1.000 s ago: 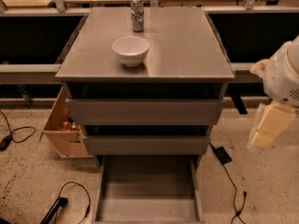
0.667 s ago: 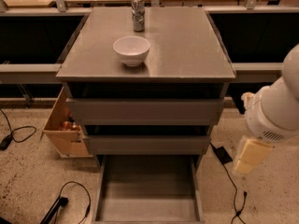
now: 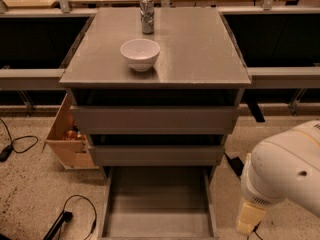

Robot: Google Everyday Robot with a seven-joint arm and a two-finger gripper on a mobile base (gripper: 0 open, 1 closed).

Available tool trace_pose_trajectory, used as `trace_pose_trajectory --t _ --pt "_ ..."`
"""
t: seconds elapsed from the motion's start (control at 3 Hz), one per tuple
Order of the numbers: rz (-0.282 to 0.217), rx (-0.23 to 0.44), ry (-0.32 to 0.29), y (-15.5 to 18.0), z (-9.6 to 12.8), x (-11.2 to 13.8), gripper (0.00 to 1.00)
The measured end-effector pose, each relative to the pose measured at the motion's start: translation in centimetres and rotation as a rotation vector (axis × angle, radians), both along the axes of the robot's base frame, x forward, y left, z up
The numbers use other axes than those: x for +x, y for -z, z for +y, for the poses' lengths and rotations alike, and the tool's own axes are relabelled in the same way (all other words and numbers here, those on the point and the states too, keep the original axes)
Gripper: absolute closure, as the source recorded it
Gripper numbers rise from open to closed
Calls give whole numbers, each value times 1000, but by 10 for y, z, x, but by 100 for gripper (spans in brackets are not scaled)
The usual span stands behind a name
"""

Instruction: Close bottom drawer

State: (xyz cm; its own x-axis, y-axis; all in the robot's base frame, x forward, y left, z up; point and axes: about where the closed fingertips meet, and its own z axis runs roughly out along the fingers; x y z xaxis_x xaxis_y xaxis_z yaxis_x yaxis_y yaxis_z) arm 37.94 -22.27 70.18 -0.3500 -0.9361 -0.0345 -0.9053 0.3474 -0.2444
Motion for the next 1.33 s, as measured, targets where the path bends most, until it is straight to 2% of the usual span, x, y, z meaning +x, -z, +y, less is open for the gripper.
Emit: trace_pose_trajectory --t 0.33,0.67,1.0,1.33 --pt "69 21 38 55 7 -19 0" --pt "71 9 33 66 8 -16 0" --pt "96 36 46 136 10 -17 0" --pt "121 94 20 213 28 -35 0"
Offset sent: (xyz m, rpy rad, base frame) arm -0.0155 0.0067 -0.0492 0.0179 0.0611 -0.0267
